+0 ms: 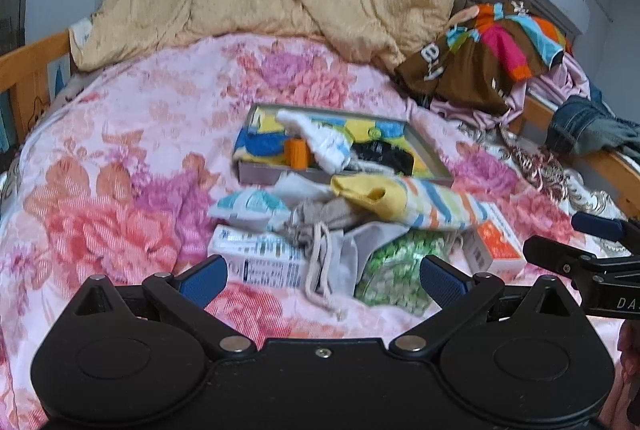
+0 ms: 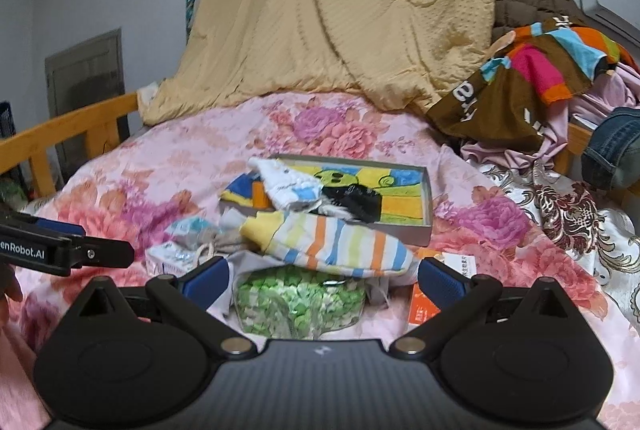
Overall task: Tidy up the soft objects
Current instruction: 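Move both grippers back from the tray toward the pile of soft items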
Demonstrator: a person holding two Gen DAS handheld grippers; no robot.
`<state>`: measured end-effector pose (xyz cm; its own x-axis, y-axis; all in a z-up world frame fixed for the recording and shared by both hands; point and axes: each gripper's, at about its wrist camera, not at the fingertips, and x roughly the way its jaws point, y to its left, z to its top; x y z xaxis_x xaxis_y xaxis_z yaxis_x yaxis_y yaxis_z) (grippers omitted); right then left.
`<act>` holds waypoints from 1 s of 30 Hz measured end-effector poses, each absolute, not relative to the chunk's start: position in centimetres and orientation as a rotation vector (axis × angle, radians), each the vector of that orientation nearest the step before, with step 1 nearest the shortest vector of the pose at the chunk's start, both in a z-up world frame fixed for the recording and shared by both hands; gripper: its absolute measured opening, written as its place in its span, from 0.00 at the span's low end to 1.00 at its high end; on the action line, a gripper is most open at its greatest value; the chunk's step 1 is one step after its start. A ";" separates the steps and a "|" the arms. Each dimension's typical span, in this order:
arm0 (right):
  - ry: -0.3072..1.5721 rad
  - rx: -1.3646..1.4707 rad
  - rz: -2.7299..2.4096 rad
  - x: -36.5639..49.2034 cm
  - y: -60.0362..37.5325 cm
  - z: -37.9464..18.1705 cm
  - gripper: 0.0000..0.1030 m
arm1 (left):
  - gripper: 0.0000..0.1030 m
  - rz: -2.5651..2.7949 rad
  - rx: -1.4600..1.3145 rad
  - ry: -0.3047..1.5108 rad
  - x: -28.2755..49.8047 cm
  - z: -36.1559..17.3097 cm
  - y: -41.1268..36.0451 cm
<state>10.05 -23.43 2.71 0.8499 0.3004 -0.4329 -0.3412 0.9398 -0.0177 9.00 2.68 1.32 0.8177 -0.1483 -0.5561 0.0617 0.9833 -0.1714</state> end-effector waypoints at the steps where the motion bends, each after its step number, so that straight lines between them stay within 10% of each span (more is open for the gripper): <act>1: 0.448 -0.103 0.342 10.1 -23.2 2.6 1.00 | 0.99 -0.112 -0.151 0.615 9.0 1.2 2.8; 30: 0.616 -0.185 0.344 11.8 -21.5 0.1 1.00 | 0.99 -0.206 0.005 0.833 13.3 -1.2 1.4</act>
